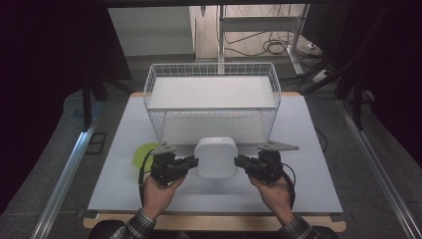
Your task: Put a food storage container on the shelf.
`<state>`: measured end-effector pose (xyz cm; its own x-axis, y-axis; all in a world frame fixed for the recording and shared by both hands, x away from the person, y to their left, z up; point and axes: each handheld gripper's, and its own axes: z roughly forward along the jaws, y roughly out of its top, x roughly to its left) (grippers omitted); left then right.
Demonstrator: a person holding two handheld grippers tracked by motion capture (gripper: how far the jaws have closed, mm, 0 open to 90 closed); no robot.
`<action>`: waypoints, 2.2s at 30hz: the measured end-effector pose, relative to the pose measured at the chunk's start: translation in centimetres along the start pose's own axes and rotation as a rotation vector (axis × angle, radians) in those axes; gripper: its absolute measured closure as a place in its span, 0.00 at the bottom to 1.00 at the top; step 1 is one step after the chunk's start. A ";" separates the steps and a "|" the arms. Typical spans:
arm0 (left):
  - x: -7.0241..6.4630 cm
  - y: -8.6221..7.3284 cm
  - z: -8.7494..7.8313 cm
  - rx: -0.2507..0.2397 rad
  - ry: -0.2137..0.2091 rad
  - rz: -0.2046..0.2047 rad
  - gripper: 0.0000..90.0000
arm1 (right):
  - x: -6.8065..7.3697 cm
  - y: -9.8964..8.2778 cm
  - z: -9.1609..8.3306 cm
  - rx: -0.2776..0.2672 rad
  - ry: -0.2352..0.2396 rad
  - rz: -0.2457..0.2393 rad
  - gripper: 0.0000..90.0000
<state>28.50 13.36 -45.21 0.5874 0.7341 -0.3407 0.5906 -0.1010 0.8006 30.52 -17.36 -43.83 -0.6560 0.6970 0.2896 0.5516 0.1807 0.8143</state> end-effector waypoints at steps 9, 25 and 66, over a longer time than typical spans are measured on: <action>-0.1 2.4 -1.0 -0.043 0.017 0.031 0.88 | 0.4 2.5 -0.4 -0.043 -0.003 -0.036 0.88; 0.0 6.4 -2.7 -0.108 0.025 0.051 0.88 | 1.1 7.0 -1.3 -0.096 -0.001 -0.064 0.88; 2.4 16.9 -2.8 -0.162 0.025 0.052 0.87 | -1.0 17.1 -0.4 -0.182 -0.015 -0.030 0.87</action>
<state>38.28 15.32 -31.12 0.5993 0.7476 -0.2862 0.4619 -0.0310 0.8864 40.38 -15.28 -29.98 -0.6621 0.7039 0.2572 0.4286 0.0742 0.9004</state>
